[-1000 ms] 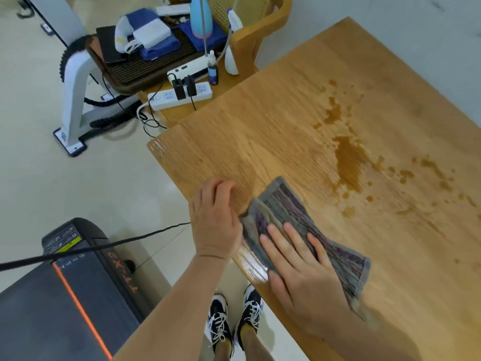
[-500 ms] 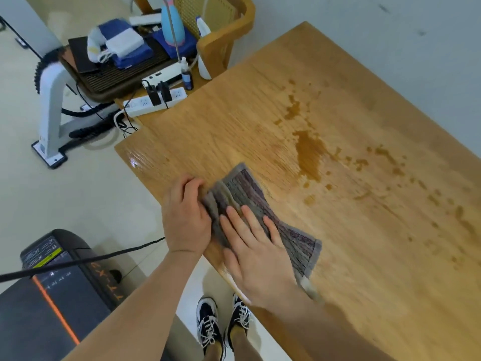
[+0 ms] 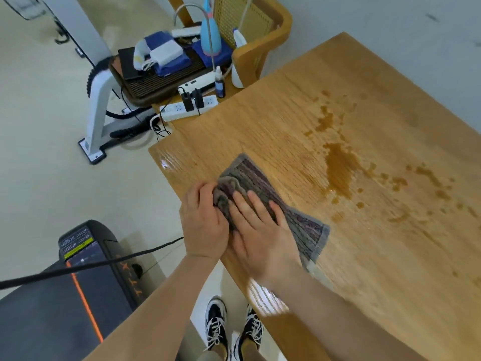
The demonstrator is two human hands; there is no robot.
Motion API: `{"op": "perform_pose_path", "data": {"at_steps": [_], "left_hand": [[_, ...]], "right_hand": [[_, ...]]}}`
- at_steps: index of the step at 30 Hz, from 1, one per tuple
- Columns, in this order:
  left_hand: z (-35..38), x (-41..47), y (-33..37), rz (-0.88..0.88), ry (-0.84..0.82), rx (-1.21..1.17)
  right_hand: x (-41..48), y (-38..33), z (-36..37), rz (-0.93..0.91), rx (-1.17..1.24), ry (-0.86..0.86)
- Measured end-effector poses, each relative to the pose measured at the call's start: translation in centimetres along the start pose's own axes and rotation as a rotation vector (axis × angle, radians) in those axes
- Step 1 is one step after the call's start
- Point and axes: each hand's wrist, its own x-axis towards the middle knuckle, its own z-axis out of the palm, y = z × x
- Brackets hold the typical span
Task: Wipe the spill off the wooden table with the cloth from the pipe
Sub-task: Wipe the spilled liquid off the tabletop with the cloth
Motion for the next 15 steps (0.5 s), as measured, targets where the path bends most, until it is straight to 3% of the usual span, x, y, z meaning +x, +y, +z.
{"op": "perform_pose_path", "data": {"at_steps": [4,8,12,15], "left_hand": [[-1.6,2.8,-1.3,0.045,0.044,0.02],[-3.8,9.9,-4.5,-0.203,0.201,0.016],[-2.8,14.9,-6.3,-0.392,0.048,-0.013],[-2.3,16.2,-6.6,-0.524,0.074,-0.09]], "right_hand": [[-5.5,1.2,-0.4,-0.107,-0.032,-0.033],[-0.4,-0.9,-0.3,-0.098,0.021,-0.023],[8.7,-5.0,-0.1,-0.018,0.056,0.021],[12.3,-6.1,-0.2,0.027,0.042,0.018]]}}
